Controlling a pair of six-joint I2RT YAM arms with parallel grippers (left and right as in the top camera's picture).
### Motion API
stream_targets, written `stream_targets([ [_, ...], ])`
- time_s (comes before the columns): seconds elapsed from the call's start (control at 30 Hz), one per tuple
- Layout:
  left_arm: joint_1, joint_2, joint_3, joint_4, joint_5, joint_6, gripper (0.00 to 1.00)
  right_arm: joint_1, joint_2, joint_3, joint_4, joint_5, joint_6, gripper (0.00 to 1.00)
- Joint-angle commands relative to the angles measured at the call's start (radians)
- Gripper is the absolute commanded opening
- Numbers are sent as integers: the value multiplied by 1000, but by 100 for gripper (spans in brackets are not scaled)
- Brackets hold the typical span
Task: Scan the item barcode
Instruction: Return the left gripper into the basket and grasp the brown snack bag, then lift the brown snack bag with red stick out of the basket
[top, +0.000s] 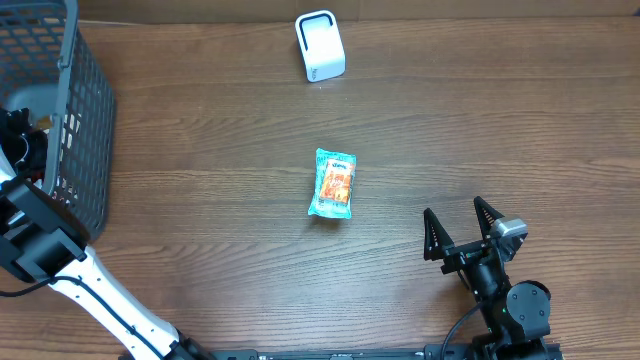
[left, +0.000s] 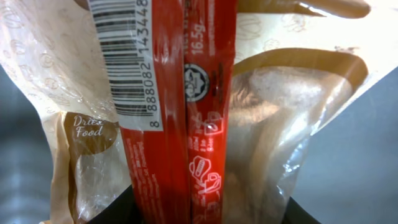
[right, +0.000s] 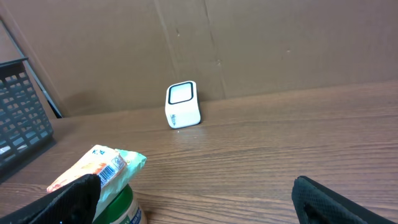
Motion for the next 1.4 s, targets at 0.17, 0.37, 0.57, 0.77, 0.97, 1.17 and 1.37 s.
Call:
stream_targets([
  [0.17, -7, 25, -4, -23, 55, -4, 4, -2, -8, -11, 4, 2, -8, 100],
  [0.37, -7, 23, 39, -42, 76, -28, 4, -2, -8, -11, 4, 2, -8, 100],
  [0.57, -7, -14, 159, -95, 78, -95, 4, -2, -8, -11, 4, 2, -8, 100],
  [0.77, -7, -119, 298, -145, 79, -189, 4, -2, -8, -11, 4, 2, -8, 100],
  [0.97, -7, -314, 333, -142, 173, -285, 4, -2, -8, -11, 4, 2, -8, 100],
  [1.17, -7, -510, 333, -184, 365, -405, 4, -2, -8, -11, 4, 2, -8, 100],
  [1.37, -28, -627, 332, -288, 495, -436, 4, -2, -8, -11, 4, 2, -8, 100],
])
